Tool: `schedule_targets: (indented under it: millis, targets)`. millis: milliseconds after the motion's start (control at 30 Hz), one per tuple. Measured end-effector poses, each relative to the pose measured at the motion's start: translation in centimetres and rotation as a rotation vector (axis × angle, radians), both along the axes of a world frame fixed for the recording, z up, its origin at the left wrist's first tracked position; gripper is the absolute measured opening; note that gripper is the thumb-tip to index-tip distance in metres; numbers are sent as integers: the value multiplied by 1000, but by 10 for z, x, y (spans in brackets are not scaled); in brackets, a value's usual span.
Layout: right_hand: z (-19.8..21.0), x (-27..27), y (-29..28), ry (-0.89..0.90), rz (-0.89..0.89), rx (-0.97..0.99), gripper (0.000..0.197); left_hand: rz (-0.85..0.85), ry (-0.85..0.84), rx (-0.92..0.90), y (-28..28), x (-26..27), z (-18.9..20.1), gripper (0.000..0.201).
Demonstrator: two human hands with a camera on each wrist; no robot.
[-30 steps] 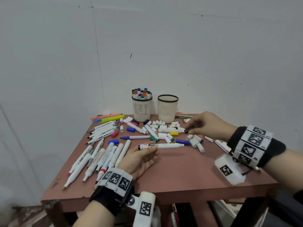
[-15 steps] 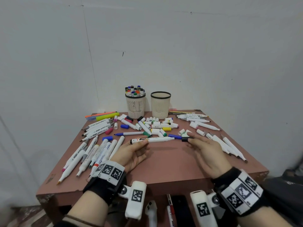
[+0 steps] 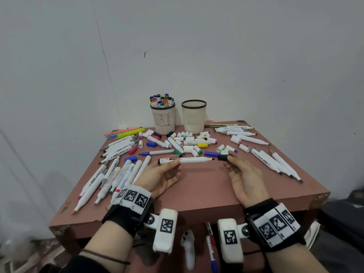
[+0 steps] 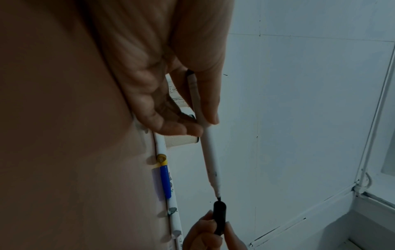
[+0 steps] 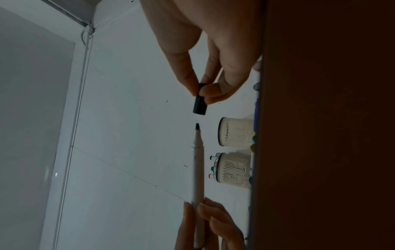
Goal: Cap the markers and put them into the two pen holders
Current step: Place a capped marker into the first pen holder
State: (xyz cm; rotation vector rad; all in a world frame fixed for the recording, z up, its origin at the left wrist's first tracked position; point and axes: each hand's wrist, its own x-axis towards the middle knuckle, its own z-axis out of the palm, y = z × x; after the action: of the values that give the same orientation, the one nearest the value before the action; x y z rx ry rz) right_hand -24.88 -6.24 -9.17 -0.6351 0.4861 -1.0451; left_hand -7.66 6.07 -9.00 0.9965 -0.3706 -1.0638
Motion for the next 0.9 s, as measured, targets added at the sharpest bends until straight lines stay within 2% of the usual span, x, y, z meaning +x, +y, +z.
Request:
schedule_targets:
  millis: [333,900]
  targets:
    - [0,-1,3,78,93,-58,14,28,-36,1,0,-2,0,6]
    - [-4,1,2,282,189,-237,15,31,-105,27,1,-6,0,12]
